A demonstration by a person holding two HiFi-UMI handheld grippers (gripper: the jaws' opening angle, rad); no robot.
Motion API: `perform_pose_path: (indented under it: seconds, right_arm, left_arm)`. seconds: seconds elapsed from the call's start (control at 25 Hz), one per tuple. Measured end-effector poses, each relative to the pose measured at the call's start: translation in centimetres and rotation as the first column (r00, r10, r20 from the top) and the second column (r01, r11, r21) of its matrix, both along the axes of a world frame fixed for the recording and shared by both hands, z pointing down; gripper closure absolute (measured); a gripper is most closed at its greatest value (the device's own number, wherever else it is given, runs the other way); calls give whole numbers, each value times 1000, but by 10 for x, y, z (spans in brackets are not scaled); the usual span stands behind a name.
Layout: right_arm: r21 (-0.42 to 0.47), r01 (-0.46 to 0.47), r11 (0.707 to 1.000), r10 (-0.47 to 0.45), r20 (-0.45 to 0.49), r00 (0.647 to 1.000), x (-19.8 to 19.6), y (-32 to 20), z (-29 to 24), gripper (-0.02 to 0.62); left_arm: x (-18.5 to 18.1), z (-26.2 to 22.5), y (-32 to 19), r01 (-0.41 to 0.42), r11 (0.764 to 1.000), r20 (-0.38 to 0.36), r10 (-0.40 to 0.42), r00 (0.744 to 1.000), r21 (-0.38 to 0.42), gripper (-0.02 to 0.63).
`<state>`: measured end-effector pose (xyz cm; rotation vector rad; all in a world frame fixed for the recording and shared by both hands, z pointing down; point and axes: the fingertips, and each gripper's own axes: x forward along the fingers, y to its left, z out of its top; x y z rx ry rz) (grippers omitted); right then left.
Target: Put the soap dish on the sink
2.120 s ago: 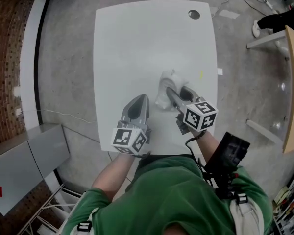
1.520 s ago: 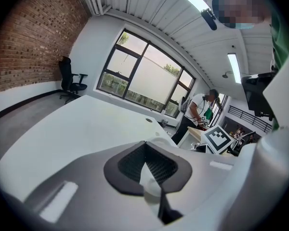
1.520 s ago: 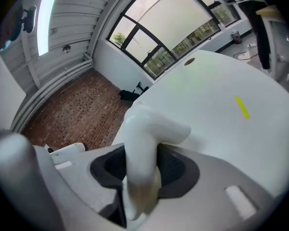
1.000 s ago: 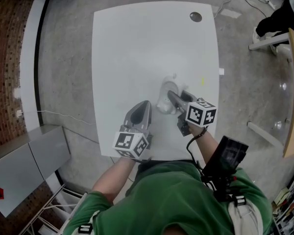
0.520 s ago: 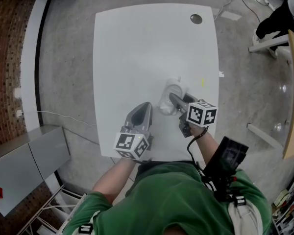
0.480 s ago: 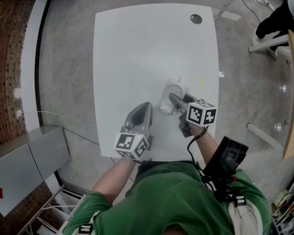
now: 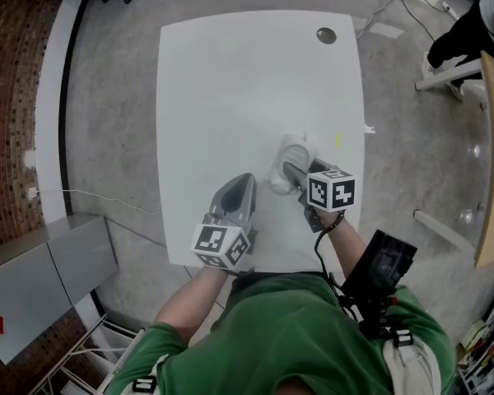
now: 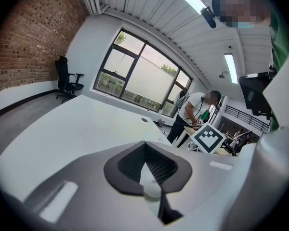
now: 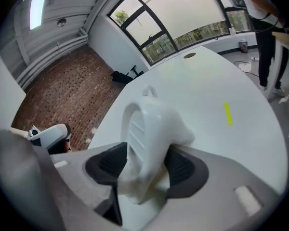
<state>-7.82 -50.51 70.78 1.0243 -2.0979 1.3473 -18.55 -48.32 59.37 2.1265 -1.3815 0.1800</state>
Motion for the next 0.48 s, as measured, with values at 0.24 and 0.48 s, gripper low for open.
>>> perform_pose_path:
  seconds: [0.24,0.48]
  right_arm:
    - [-42,29,999,-29,2,1000,4,6,0,359]
    - [-76,116,990,-119,-34,992,5,18,2,359]
  left_arm:
    - [2,-4,1,-3,1000,0,3,1000,10,600]
    - [4,-6,4,-8,1000,-1,8,1000,19,600]
